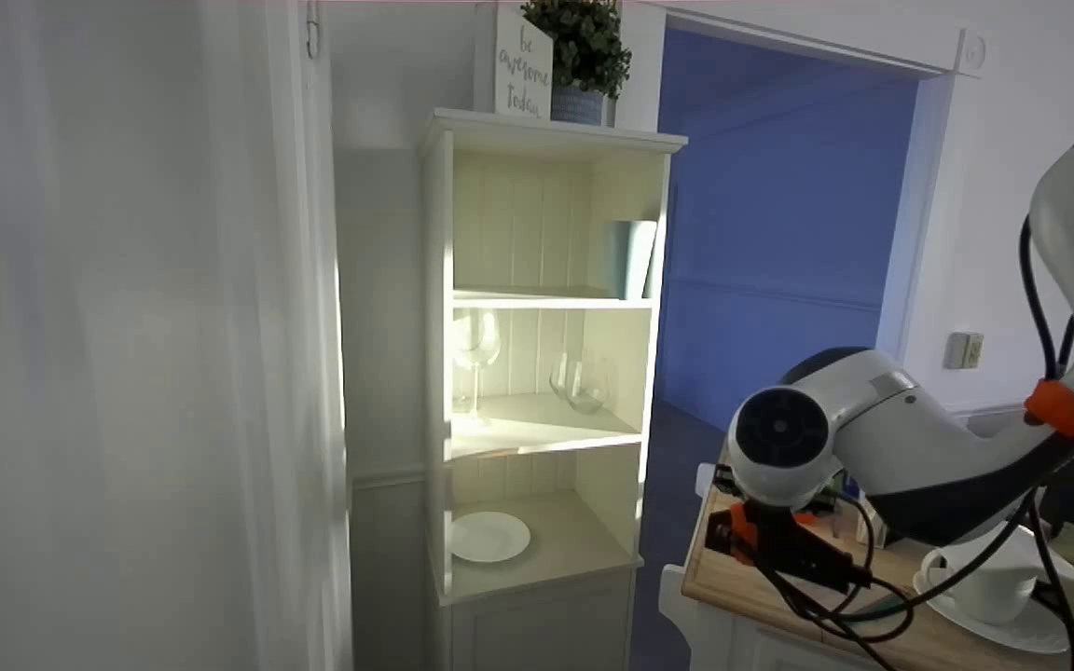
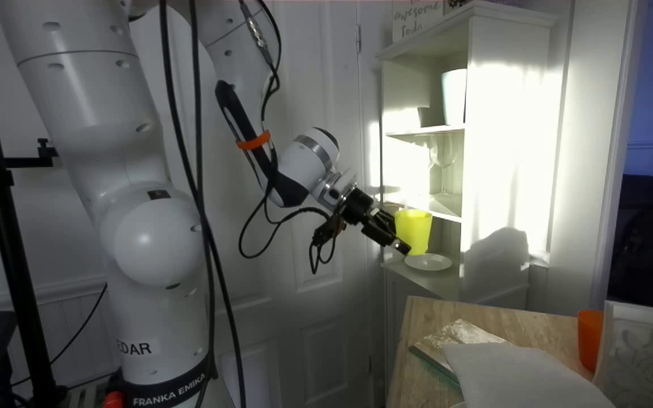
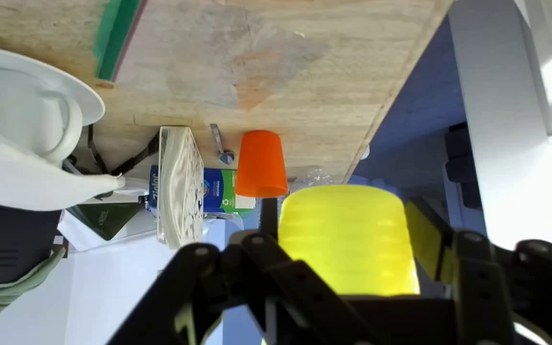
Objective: Put the yellow cup on top of the cabinet on the left
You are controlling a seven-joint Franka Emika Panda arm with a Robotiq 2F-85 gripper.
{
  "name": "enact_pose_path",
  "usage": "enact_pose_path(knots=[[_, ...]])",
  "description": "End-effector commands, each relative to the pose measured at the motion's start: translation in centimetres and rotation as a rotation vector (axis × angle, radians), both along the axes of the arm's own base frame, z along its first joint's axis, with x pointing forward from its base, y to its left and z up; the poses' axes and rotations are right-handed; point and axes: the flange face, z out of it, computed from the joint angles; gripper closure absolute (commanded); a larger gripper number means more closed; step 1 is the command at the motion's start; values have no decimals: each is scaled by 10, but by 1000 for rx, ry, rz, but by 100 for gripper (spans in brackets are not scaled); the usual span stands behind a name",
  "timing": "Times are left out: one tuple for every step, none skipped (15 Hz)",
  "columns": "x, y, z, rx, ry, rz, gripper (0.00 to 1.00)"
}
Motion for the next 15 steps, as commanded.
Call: enact_pose_path(knots=[[-3,15,81,26,-8,2,58],[-2,21,105,33,-10,2,58],[-1,27,129,39,-4,8,58],[-1,33,154,33,-6,5,58],[-3,40,178,33,-1,8,58],[-5,46,204,25,-3,8,58],[-7,52,229,14,2,12,58],[-9,57,254,2,12,19,58],[-11,63,282,-14,-8,24,58],[-13,67,308,-28,-23,32,58],[-13,70,335,-42,-44,41,58],[-13,70,357,-59,-66,46,58],[-12,70,380,-77,-85,44,58],[-12,70,399,-84,-89,47,58],[-11,68,417,-86,-90,47,58]])
